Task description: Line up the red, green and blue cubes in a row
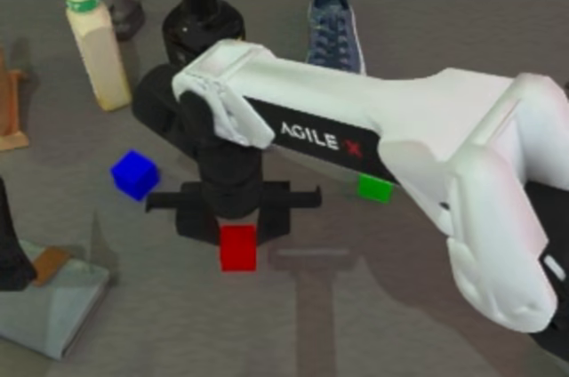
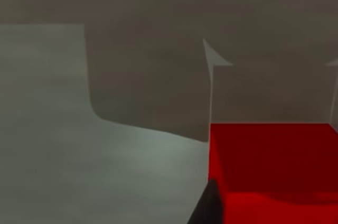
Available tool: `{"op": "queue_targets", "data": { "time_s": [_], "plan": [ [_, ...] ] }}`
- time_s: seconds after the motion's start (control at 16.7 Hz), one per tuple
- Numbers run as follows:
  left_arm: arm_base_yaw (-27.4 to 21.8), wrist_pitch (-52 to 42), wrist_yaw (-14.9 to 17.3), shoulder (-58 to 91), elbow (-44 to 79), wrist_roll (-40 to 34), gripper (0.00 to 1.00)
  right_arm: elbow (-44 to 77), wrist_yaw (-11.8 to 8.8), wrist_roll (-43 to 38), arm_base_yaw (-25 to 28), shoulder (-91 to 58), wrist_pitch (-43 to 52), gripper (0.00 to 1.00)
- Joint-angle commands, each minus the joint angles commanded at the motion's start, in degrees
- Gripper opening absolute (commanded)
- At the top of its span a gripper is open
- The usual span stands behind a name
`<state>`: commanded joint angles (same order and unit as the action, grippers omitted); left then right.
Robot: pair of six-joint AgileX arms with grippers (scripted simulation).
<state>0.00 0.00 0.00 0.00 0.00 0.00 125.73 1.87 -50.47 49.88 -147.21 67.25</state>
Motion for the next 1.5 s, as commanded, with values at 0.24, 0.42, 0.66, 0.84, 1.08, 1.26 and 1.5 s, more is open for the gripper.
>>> {"op": "queue_targets", "data": {
  "time_s": [0.24, 0.42, 0.66, 0.84, 1.08, 1.26, 1.5],
  "plan": [
    [0.00, 0.00, 0.00, 0.00, 0.00, 0.00, 1.00, 0.00, 0.00, 0.00, 0.00, 0.00, 0.00, 0.90],
    [0.00, 0.00, 0.00, 0.00, 0.00, 0.00, 1.00, 0.00, 0.00, 0.00, 0.00, 0.00, 0.00, 1.00],
    [0.00, 0.00, 0.00, 0.00, 0.00, 0.00, 1.00, 0.00, 0.00, 0.00, 0.00, 0.00, 0.00, 1.00],
    [0.00, 0.00, 0.00, 0.00, 0.00, 0.00, 1.00, 0.01, 0.00, 0.00, -0.15, 0.01, 0.01, 1.00],
    [0.00, 0.00, 0.00, 0.00, 0.00, 0.00, 1.00, 4.34, -0.01, 0.01, 0.23, 0.11, 4.21, 1.00],
    [0.00, 0.00, 0.00, 0.00, 0.00, 0.00, 1.00, 10.91, -0.05, -0.16, 0.43, 0.37, 11.53, 1.00],
    [0.00, 0.00, 0.00, 0.00, 0.00, 0.00, 1.00, 14.63, -0.01, -0.13, 0.56, 0.68, 15.31, 1.00]
  ]
}}
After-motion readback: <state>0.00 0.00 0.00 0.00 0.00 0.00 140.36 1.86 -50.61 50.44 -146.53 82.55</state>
